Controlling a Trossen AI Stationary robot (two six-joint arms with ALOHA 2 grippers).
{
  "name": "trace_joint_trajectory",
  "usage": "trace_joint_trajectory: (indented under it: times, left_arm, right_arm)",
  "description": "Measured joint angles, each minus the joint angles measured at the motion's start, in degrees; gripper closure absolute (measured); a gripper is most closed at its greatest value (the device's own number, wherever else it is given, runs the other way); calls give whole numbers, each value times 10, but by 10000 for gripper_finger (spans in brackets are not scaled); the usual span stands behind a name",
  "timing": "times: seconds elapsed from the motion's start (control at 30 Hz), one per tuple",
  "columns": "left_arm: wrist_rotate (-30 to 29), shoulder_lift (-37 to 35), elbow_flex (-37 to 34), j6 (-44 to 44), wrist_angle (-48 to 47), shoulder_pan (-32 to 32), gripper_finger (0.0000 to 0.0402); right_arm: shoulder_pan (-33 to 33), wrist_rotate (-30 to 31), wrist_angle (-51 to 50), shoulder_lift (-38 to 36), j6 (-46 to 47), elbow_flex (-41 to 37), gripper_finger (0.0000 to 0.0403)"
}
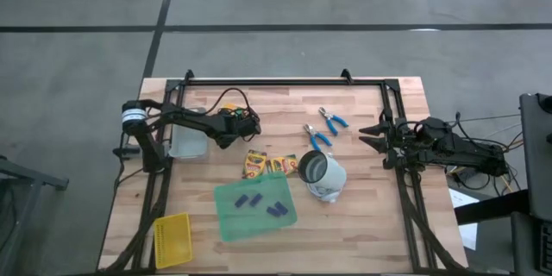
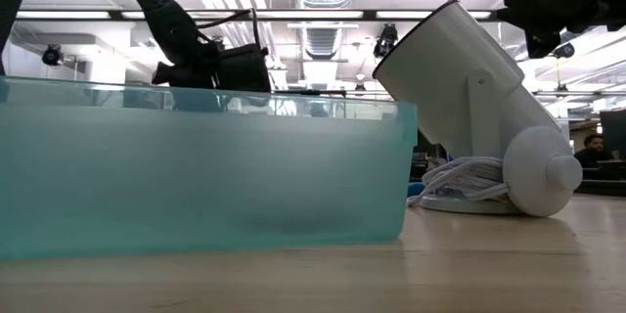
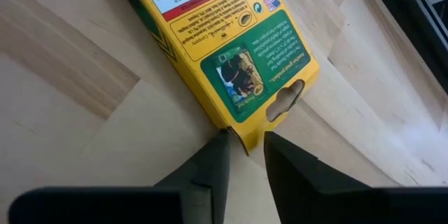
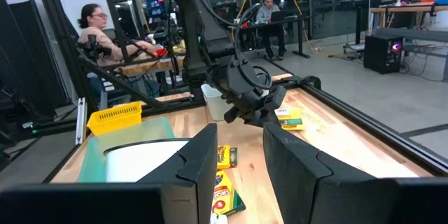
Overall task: Pick & Place School Supplies
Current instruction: Put the yellow crayon box into the gray bin
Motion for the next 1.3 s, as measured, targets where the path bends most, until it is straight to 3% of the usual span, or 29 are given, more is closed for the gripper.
trace_joint_trajectory:
  times: [0.23, 0.63, 1.3]
  left_arm:
    - [0, 0, 0, 1, -1, 0, 315]
    - [1, 0, -1, 4, -1, 0, 396]
    - [1, 0, 14, 76, 38, 0, 400]
  right_arm:
    - [0, 0, 0, 0, 0, 0, 289]
    - [0, 0, 0, 0, 0, 0, 289]
    - [0, 0, 0, 0, 0, 0, 289]
